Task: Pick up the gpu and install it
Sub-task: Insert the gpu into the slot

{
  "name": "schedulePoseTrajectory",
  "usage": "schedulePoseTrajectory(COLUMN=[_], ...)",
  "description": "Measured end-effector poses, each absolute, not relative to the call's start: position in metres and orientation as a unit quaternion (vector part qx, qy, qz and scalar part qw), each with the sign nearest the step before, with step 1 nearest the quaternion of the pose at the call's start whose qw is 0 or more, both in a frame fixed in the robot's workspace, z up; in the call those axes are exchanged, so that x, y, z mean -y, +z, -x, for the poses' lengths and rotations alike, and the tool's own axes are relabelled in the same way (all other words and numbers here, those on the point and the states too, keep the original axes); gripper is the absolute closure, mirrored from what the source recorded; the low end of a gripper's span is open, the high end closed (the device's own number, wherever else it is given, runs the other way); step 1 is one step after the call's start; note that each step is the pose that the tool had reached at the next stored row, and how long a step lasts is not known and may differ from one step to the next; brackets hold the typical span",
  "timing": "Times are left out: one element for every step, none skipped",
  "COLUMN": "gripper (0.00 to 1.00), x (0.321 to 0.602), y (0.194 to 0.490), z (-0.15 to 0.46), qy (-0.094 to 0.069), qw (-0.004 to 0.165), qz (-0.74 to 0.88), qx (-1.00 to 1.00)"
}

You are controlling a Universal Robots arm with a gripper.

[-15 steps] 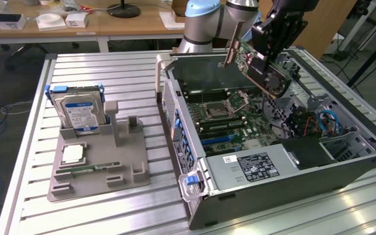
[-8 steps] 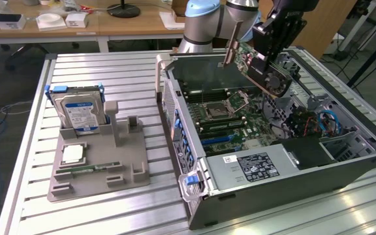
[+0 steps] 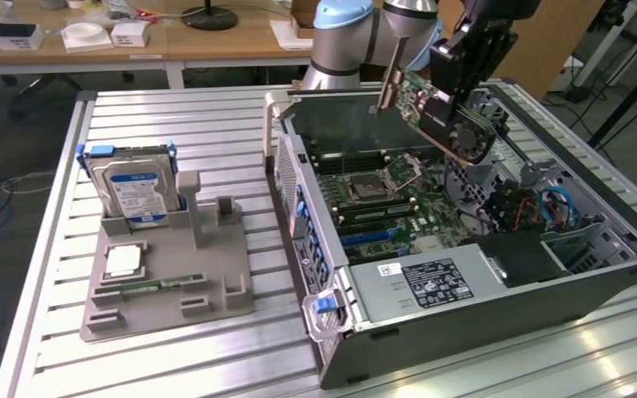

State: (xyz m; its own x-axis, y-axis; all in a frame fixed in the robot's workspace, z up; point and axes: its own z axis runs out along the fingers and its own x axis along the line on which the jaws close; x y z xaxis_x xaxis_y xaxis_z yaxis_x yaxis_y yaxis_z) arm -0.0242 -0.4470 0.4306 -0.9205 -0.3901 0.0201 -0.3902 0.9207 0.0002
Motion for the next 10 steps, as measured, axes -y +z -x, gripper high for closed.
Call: schedulePoseTrajectory(gripper=[0.74,0.74,0.74,0.74,0.74,0.74,0.74,0.74,0.74,0.74], x=[0.4470,0.4470,0.4470,0.4470,0.4470,0.4470,0.4470,0.4470,0.4470,0.4470], y=[0.4305,0.4306,0.4305,0.4306,0.4306,0.4306,0.4305,0.4305,0.4306,0.4306], z=[0.0242,0.0242,0.0242,0.0242,0.0242,0.0242,0.0242,0.0242,0.0242,0.0242], qy=[0.002,0.002,0.002,0.002,0.002,0.002,0.002,0.002,0.002,0.002], qw=[0.010,0.010,0.010,0.010,0.010,0.010,0.010,0.010,0.010,0.010], qz=[-0.202,-0.205,-0.207,-0.210,-0.213,-0.216,-0.218,-0.221,-0.224,-0.227], qx=[0.979,0.979,0.978,0.978,0.977,0.976,0.976,0.975,0.975,0.974])
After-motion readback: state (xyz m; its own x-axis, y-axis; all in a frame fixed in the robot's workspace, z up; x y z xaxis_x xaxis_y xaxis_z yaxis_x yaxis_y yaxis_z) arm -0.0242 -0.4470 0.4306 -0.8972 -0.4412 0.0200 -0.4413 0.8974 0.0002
